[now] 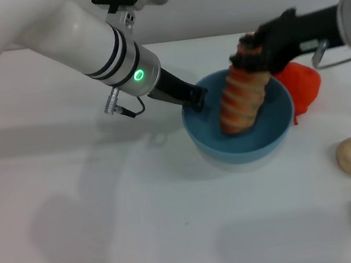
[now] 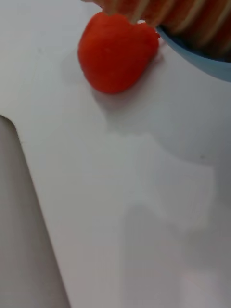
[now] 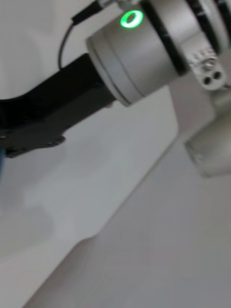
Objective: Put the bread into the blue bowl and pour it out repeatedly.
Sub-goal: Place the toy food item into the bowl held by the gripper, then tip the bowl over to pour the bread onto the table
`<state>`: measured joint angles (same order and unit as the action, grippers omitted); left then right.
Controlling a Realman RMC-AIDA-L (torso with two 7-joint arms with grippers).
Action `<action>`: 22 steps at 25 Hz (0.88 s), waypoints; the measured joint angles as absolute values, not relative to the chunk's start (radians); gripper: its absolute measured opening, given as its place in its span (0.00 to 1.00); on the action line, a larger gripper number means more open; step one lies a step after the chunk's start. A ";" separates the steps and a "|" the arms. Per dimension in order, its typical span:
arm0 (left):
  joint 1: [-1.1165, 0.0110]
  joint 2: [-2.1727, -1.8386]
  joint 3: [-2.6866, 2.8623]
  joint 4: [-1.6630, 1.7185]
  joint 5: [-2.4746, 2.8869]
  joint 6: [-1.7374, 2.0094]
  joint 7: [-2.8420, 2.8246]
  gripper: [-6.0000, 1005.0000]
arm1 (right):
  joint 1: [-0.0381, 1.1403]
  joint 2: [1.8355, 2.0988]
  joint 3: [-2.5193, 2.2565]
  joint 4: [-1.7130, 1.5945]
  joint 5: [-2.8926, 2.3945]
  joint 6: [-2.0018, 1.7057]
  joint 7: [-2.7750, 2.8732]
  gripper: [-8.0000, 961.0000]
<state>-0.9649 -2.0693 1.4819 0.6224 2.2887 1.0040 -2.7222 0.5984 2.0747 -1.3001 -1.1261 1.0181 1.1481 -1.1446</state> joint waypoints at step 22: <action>-0.903 -2.073 1.756 0.505 2.297 0.213 -2.716 0.01 | 0.329 2.070 -0.721 -0.790 1.690 1.134 -1.391 0.43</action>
